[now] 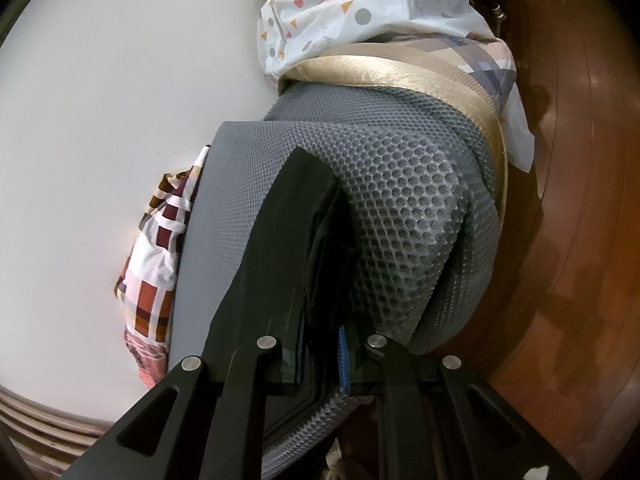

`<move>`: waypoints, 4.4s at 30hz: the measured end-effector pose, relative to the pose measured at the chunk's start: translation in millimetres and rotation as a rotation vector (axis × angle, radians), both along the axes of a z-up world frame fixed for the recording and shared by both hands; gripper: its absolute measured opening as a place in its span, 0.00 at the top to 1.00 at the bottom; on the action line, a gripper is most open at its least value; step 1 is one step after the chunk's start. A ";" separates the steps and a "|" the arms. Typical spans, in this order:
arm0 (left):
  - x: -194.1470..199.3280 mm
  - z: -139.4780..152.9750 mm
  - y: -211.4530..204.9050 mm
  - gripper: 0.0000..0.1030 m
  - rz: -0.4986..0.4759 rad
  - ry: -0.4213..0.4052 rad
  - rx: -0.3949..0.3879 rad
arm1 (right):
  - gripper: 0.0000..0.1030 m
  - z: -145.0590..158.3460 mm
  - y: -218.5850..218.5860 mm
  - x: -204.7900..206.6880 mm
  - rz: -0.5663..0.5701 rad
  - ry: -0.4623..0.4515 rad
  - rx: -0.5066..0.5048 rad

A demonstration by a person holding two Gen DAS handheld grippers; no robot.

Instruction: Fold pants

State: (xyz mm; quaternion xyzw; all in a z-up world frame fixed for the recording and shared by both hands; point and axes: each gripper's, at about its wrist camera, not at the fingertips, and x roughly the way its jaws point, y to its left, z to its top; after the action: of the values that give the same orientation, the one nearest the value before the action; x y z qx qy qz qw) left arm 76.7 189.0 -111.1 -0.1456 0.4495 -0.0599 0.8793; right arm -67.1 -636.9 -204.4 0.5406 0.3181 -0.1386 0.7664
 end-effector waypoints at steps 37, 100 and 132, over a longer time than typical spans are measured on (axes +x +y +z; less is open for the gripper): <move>26.6 -58.2 17.5 0.92 0.009 0.044 0.028 | 0.87 -1.5 19.5 0.2 0.009 -0.015 -0.028; 22.6 -60.8 8.7 0.87 0.042 0.025 0.110 | 0.87 34.5 375.1 165.2 0.963 -0.058 -0.309; 18.9 -52.5 11.6 0.75 0.084 0.029 0.125 | 0.75 47.5 413.8 143.0 1.195 -0.155 -0.467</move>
State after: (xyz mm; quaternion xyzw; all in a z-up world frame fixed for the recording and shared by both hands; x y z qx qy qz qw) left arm 95.6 200.6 -163.6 -0.1101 0.4585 0.0070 0.8818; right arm 75.9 -223.1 -156.9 0.0976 0.4693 0.2858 0.8298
